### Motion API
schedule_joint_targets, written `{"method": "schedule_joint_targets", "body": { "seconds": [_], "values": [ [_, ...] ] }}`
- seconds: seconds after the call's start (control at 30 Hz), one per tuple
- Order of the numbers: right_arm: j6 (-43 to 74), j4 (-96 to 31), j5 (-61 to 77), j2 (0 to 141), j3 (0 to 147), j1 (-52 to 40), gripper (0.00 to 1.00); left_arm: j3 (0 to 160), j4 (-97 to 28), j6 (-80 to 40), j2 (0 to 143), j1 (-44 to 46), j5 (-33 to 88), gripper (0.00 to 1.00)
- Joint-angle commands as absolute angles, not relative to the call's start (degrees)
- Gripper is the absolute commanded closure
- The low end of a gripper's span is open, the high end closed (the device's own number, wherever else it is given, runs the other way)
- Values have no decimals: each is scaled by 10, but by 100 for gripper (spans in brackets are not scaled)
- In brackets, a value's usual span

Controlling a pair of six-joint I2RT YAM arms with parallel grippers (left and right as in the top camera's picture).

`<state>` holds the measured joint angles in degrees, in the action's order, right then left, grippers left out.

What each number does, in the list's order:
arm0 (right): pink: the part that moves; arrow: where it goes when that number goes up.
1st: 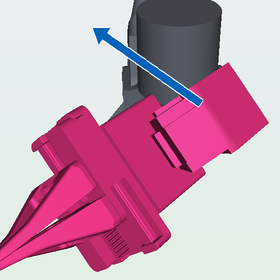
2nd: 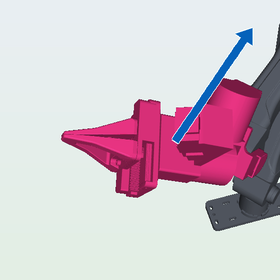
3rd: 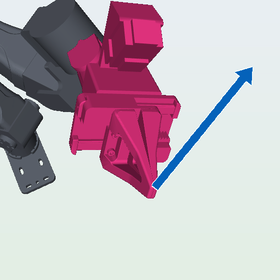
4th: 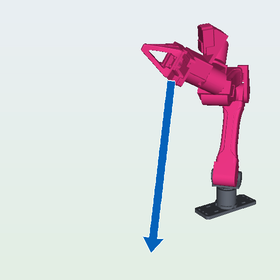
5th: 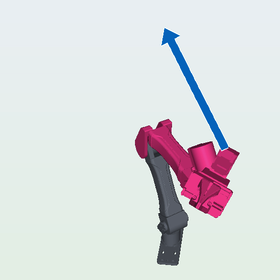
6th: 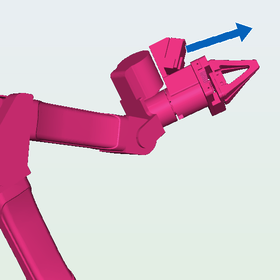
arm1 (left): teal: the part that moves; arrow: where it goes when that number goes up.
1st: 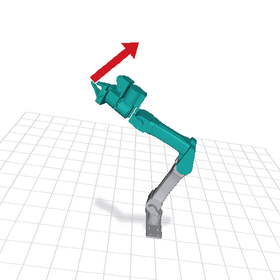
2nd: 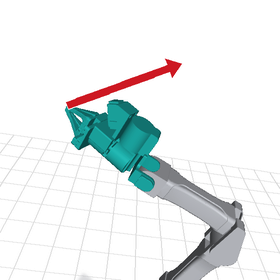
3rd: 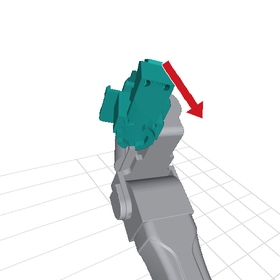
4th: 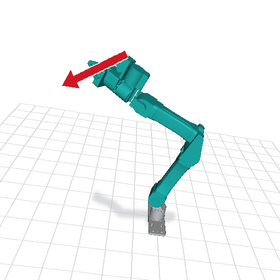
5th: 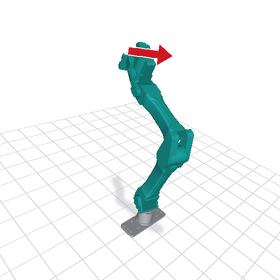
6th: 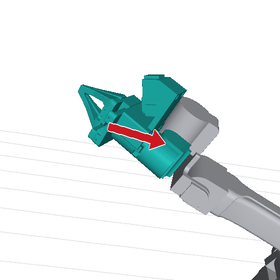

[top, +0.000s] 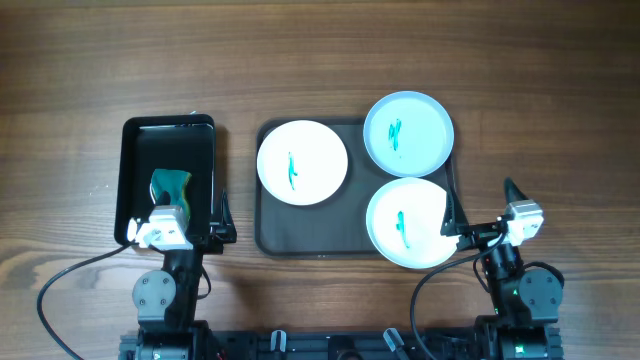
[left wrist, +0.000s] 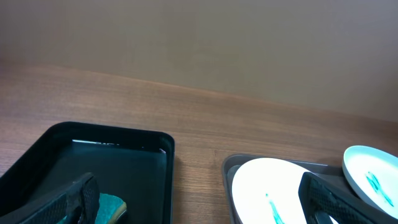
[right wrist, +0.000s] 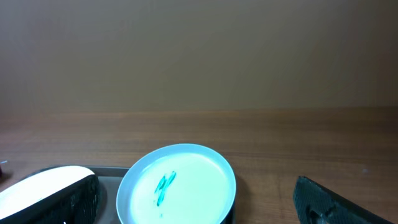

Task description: Clean dirty plates on tray and stack at the side

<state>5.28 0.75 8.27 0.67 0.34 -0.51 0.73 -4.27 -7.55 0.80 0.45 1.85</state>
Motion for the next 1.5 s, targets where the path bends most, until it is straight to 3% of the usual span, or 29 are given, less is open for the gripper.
{"method": "schedule_joint_targets", "body": {
  "seconds": [0.0,0.27,0.4,0.53,0.67,0.8,0.87,1.0,1.03,1.07,1.17,1.23,1.3,1.47],
  "values": [
    [62,6,72,3,3,-8,0,3,-40,-64,2,1,21,0],
    [75,33,164,39,24,-8,0,23,-35,-64,45,1,105,0],
    [75,34,223,127,110,-8,0,139,-65,-62,161,1,138,0],
    [75,13,302,269,228,-8,0,318,-185,-59,321,1,167,0],
    [75,-126,327,410,382,-8,0,546,-385,-15,514,1,182,0],
    [73,-386,315,569,579,-8,0,747,-572,-13,709,1,174,0],
    [74,-461,316,649,650,-8,0,779,-588,-13,768,1,176,0],
    [106,-446,336,732,654,-8,0,779,-579,-20,823,1,195,0],
    [106,-433,344,760,654,-11,14,779,-579,-23,830,1,214,0],
    [109,-426,344,782,654,-22,21,779,-579,-23,830,1,214,0],
    [193,-400,279,848,654,-96,33,779,-582,-24,831,1,187,0],
    [248,-370,220,895,654,-162,35,779,-589,-169,831,1,41,0],
    [277,-336,201,942,654,-206,39,779,-599,-215,831,1,-26,0],
    [301,-266,167,1043,654,-253,52,779,-599,-215,836,1,-31,0]
  ]
}}
